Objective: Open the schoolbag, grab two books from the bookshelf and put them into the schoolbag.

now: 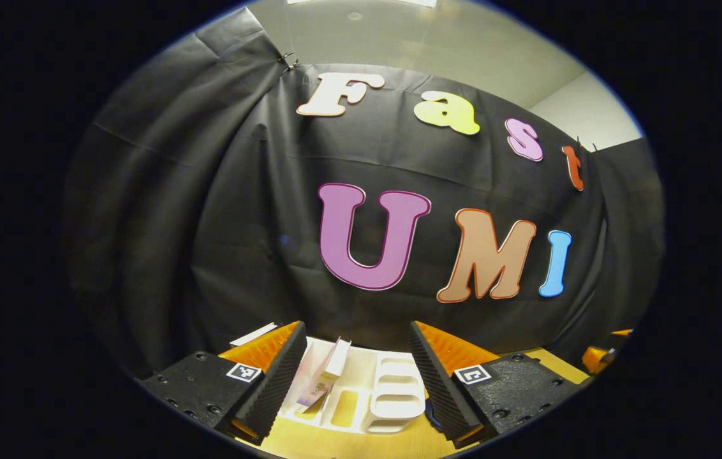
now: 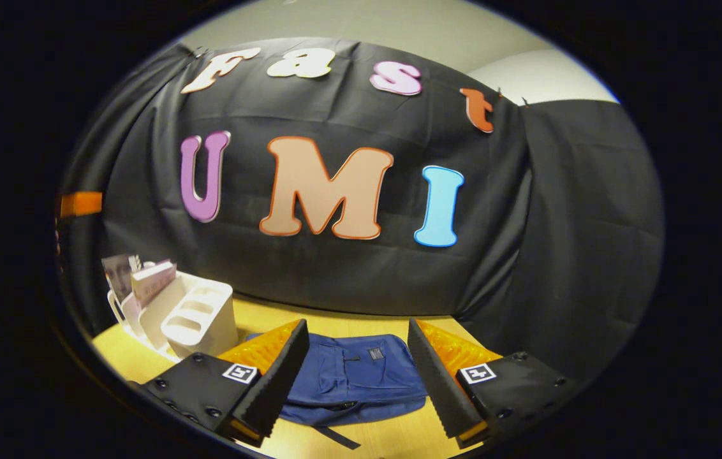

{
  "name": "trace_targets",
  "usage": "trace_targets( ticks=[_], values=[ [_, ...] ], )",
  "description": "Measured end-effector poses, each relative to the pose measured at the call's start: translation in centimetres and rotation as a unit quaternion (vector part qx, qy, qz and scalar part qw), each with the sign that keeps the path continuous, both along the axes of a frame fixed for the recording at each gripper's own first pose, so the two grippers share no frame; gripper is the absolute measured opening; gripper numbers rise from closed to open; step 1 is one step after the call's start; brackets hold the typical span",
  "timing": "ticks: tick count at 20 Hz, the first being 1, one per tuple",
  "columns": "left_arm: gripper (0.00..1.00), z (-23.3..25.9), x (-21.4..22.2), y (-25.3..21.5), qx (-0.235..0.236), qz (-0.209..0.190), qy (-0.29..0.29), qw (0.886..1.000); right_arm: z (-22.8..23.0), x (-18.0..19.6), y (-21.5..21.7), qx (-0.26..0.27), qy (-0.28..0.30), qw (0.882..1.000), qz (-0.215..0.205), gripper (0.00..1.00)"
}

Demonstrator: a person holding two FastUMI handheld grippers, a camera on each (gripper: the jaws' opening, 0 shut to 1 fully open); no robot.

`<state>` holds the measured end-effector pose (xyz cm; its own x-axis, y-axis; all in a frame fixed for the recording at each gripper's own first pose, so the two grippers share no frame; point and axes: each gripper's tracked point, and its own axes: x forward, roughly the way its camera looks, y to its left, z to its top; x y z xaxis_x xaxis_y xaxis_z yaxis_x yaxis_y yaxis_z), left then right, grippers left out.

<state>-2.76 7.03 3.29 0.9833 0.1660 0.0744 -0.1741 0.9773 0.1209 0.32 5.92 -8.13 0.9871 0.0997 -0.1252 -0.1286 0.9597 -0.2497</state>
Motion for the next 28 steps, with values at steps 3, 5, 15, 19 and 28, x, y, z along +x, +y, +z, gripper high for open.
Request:
trace_targets(
  ticks=[3, 5, 15, 19, 28],
  values=[
    [0.9, 0.1, -0.3, 1.8, 0.003, 0.014, 0.004, 1.0, -3.5, -0.2, 1.2, -0.069, 0.004, 0.998, 0.005, 0.99],
    [0.89, 0.3, -0.7, 3.2, 0.007, 0.023, 0.006, 1.0, -6.3, -0.5, 1.5, -0.12, 0.013, 0.993, 0.005, 0.98],
    [0.9, 1.1, -1.7, 9.2, 0.024, 0.067, 0.017, 0.997, -17.2, -0.4, 3.6, -0.319, 0.025, 0.947, 0.004, 0.98],
    [0.9, 1.1, -2.0, 11.2, 0.033, 0.083, 0.027, 0.996, -20.5, 0.1, 4.6, -0.38, 0.032, 0.924, 0.015, 0.97],
    [0.9, 0.0, -1.0, 12.9, 0.024, 0.096, 0.051, 0.994, -23.4, 3.6, 5.9, -0.46, 0.034, 0.886, 0.038, 0.97]
  ],
)
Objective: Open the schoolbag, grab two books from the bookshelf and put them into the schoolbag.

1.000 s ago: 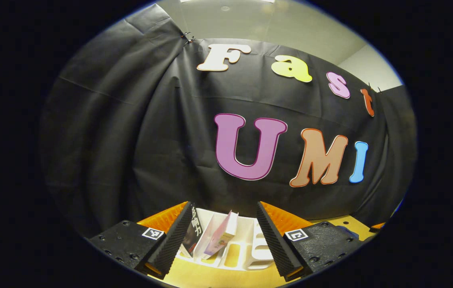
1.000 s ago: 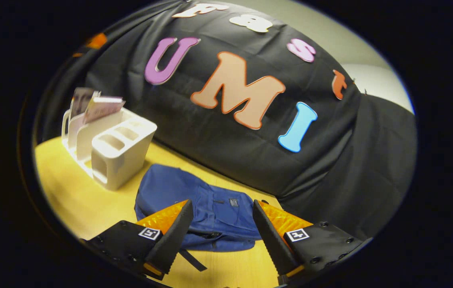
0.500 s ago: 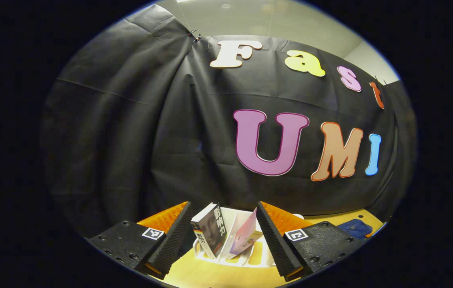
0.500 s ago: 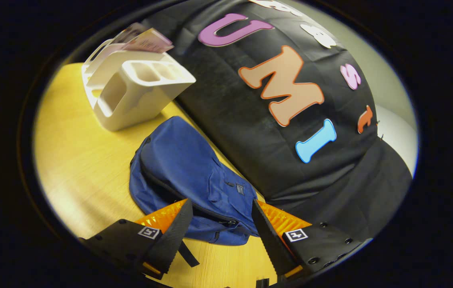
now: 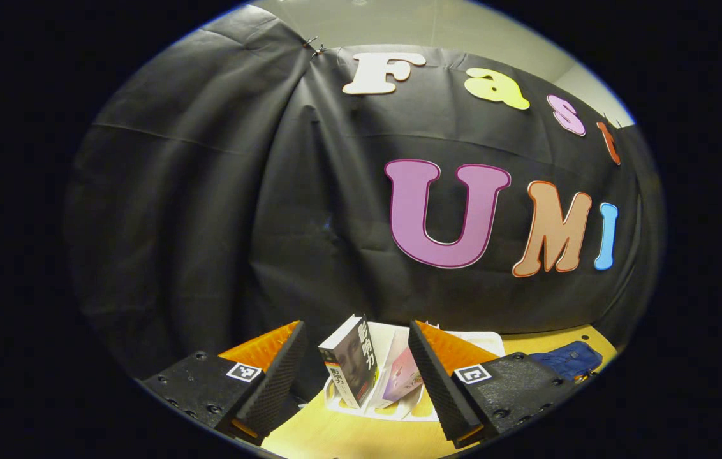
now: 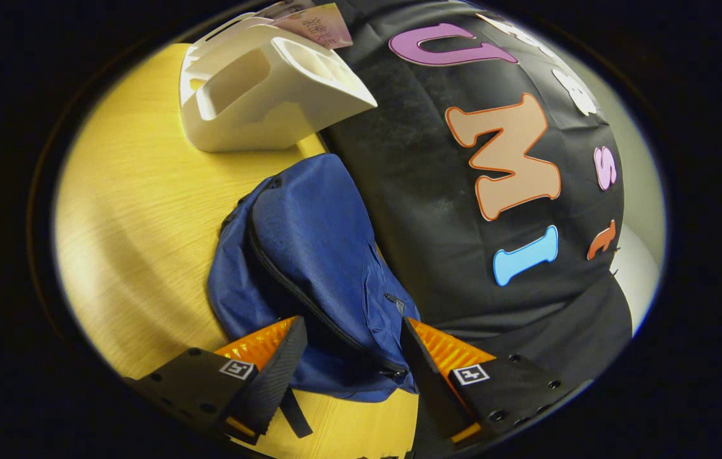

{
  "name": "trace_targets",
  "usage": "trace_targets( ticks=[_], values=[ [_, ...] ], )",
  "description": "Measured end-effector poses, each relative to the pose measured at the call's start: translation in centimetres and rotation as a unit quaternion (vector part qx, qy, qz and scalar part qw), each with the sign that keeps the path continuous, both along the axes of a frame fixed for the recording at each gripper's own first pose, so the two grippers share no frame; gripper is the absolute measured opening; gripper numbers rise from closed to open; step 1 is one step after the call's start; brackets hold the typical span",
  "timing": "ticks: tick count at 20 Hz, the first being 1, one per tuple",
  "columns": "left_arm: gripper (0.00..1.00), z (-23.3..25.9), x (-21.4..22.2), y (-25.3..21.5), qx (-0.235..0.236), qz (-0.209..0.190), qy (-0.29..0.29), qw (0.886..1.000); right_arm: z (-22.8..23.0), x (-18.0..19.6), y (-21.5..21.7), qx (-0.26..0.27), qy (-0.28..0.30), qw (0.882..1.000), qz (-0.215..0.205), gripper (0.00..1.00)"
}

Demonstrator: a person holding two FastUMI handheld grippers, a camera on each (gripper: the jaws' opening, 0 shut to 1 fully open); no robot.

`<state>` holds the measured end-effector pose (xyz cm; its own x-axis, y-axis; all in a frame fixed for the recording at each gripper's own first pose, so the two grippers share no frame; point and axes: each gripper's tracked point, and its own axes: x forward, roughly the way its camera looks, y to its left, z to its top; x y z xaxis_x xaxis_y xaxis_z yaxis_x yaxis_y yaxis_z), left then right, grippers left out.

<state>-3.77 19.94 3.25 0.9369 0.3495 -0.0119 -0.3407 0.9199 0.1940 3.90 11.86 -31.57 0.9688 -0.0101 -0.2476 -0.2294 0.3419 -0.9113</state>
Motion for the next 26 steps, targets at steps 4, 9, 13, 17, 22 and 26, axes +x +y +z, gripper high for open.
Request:
trace_targets(
  ticks=[4, 9, 13, 17, 22, 26],
  values=[
    [0.9, -0.7, 1.0, -0.1, -0.002, -0.003, 0.015, 1.0, 0.9, 2.7, 0.3, 0.006, -0.012, 1.0, -0.006, 0.97],
    [0.89, -1.3, 2.6, -0.8, 0.011, -0.018, 0.045, 0.999, 0.8, 5.5, 1.6, 0.002, -0.021, 1.0, -0.002, 0.97],
    [0.93, -2.2, 4.8, -2.1, 0.007, -0.041, 0.076, 0.996, -0.5, 7.6, 2.3, -0.003, -0.011, 1.0, -0.004, 0.95],
    [0.93, -3.3, 7.8, -3.4, 0.01, -0.062, 0.104, 0.993, -1.4, 9.1, 1.9, -0.003, -0.011, 1.0, -0.019, 0.62],
    [0.93, -5.9, 11.4, -5.1, 0.015, -0.103, 0.152, 0.983, -0.2, 10.4, 1.5, -0.01, -0.04, 0.999, -0.03, 0.23],
    [0.92, -8.0, 14.2, -5.0, 0.017, -0.105, 0.193, 0.975, -0.6, 10.7, 1.6, 0.002, -0.003, 1.0, -0.016, 0.12]
  ],
)
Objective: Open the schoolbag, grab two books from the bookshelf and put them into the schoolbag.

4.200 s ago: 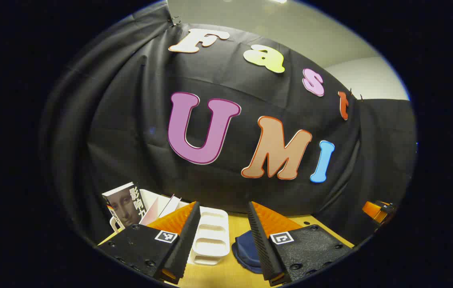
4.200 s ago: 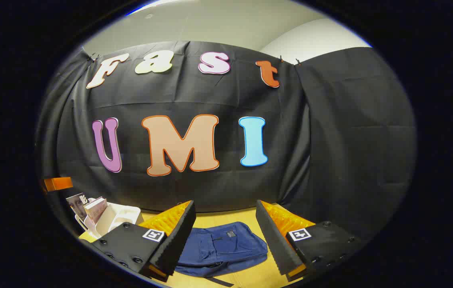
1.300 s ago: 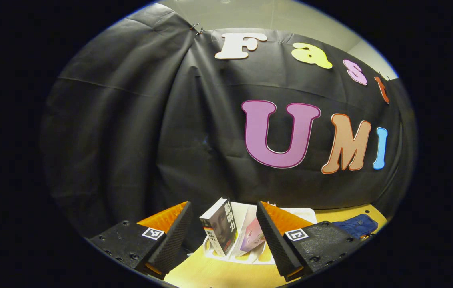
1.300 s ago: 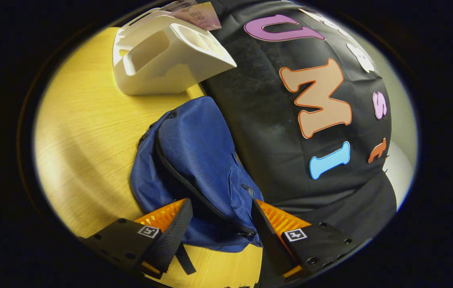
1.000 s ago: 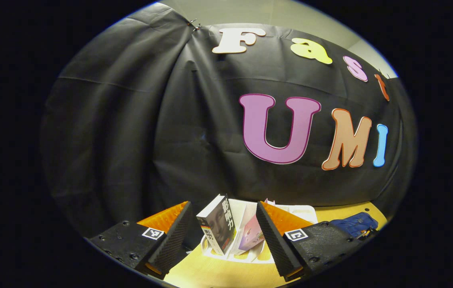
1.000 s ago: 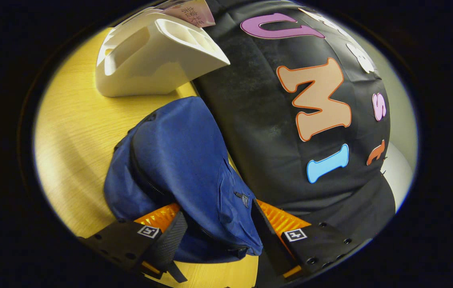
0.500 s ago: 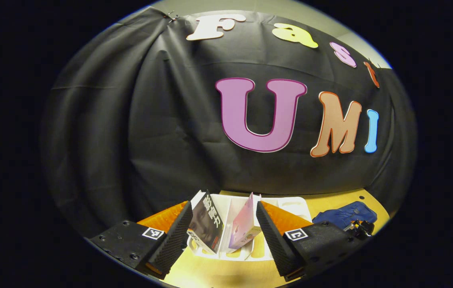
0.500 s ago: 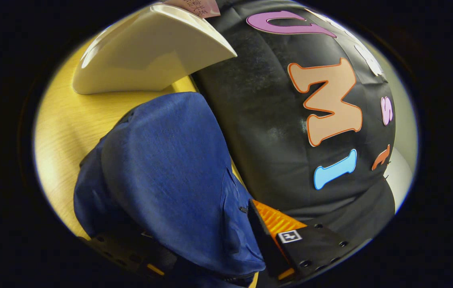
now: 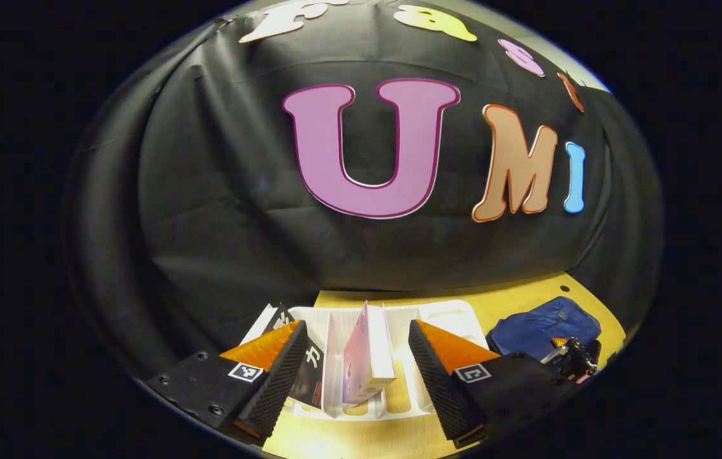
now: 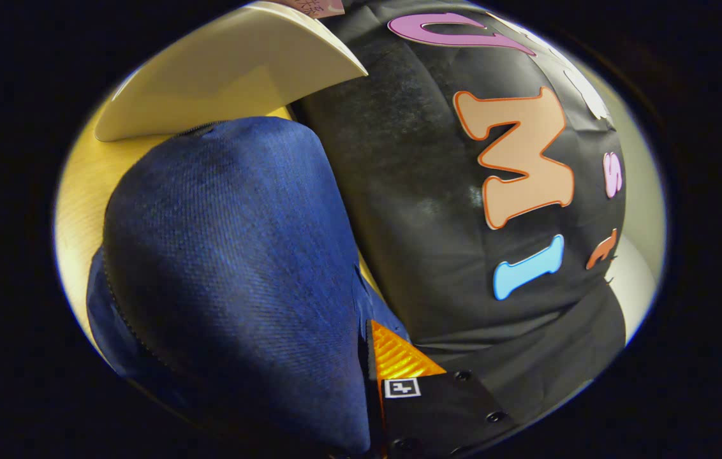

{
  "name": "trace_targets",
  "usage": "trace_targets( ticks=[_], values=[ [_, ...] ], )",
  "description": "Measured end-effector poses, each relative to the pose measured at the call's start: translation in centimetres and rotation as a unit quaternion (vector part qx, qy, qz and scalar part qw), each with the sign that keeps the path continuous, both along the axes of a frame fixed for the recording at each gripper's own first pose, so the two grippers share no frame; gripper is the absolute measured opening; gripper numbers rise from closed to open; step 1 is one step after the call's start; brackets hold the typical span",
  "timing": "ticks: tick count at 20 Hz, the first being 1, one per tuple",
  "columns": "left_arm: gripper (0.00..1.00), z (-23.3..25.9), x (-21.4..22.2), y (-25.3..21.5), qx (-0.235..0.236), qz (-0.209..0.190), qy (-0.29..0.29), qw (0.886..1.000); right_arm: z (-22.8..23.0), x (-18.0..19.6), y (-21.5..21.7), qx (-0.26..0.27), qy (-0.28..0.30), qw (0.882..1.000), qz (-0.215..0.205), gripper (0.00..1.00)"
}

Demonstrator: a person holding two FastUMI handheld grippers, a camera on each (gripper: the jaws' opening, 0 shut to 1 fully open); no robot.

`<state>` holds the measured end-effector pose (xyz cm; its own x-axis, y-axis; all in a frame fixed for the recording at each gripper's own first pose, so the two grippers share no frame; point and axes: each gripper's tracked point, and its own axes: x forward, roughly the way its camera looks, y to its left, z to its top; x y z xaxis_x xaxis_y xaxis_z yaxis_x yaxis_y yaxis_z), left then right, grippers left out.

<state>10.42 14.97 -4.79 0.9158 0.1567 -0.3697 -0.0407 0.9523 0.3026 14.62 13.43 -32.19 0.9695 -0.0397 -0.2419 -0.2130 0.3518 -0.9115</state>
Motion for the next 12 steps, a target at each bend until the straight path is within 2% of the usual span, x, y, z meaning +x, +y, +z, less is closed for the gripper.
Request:
trace_targets(
  ticks=[7, 10, 12],
  values=[
    [0.92, -3.3, 3.3, -1.2, 0.009, -0.01, 0.111, 0.994, 1.3, 0.2, -0.1, 0.062, 0.037, 0.997, -0.013, 0.08],
    [0.9, -5.7, 3.7, -1.6, -0.008, -0.008, 0.188, 0.982, 2.1, 0.6, -0.4, 0.074, 0.039, 0.996, -0.017, 0.08],
    [0.92, -7.3, 4.5, -1.0, 0.006, 0.001, 0.225, 0.974, 2.7, 0.6, -0.6, 0.082, 0.041, 0.996, -0.021, 0.08]
  ],
)
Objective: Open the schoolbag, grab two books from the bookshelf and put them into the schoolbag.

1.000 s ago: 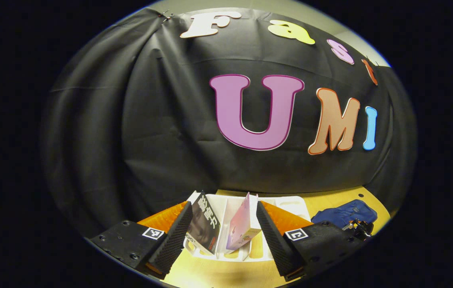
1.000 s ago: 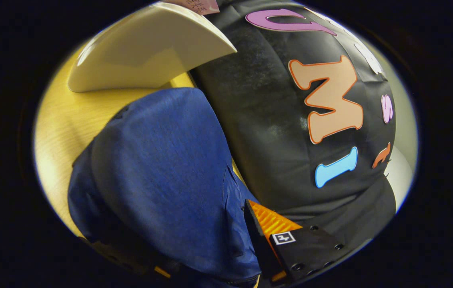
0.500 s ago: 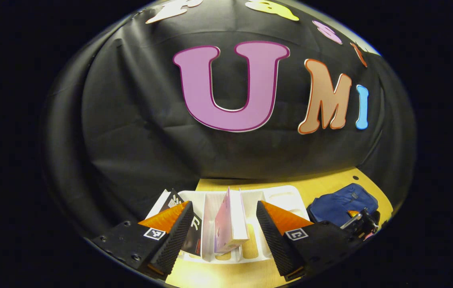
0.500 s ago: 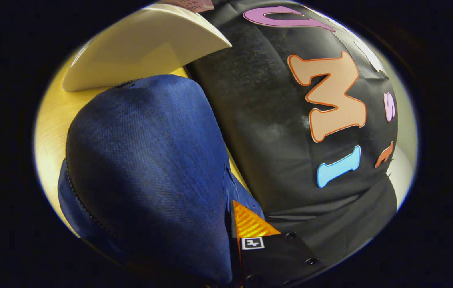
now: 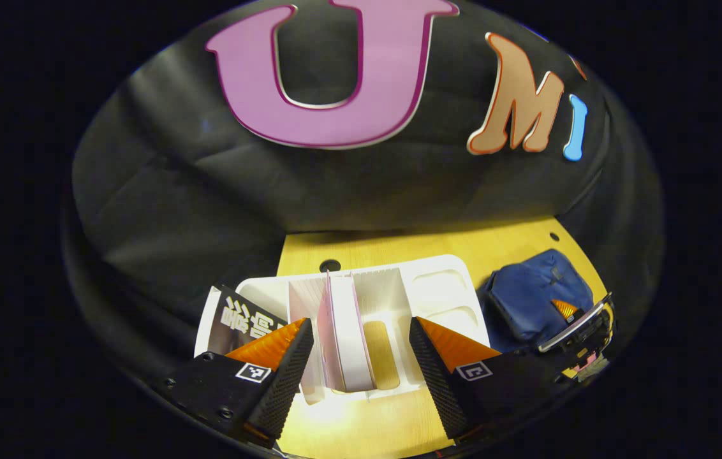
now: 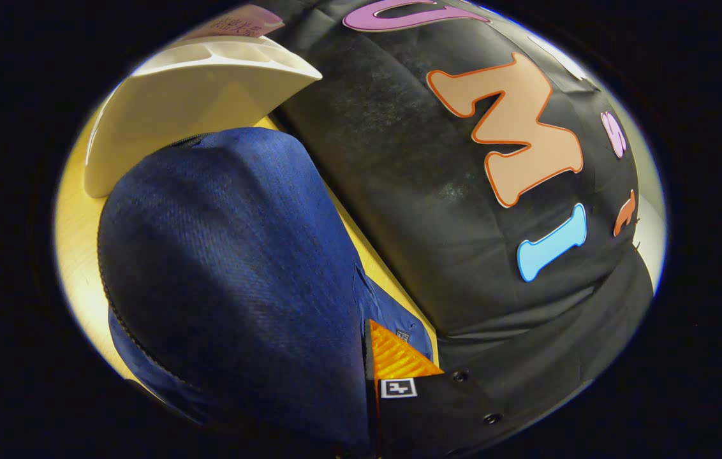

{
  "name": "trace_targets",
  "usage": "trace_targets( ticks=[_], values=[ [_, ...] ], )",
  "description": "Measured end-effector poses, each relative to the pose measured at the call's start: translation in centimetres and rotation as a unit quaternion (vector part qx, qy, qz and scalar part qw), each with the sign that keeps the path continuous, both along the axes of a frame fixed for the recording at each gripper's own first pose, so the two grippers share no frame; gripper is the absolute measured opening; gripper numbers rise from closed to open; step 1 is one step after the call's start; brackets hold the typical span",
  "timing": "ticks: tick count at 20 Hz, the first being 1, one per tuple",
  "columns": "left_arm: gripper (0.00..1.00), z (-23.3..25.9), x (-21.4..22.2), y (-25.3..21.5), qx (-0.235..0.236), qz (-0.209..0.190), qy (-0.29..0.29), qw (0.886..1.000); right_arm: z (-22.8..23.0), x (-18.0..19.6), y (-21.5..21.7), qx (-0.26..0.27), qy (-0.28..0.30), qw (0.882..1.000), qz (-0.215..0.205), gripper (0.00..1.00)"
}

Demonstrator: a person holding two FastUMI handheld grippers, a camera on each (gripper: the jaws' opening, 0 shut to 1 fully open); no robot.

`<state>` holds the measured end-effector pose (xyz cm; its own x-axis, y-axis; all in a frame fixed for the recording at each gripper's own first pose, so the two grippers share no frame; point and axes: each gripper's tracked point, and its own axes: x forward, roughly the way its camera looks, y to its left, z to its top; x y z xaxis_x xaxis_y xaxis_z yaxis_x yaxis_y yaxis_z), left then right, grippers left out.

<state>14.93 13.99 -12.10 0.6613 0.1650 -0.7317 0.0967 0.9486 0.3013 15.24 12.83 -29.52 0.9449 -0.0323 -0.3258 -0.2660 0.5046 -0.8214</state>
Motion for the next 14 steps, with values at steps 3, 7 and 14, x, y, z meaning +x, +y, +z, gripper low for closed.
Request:
trace_targets(
  ticks=[3, 7, 14],
  values=[
    [0.86, -2.2, 0.7, 1.0, 0.02, 0.01, 0.048, 0.999, 1.1, 0.1, -0.4, 0.015, -0.006, 1.0, -0.005, 0.08],
    [0.78, -4.4, 1.0, 3.1, 0.041, 0.027, 0.103, 0.993, 2.2, 0.3, -1.0, 0.039, -0.009, 0.999, -0.011, 0.08],
    [0.74, -6.5, -0.1, 5.6, 0.046, 0.043, 0.185, 0.981, 3.9, 0.6, -1.9, 0.062, -0.011, 0.998, -0.013, 0.08]
  ],
)
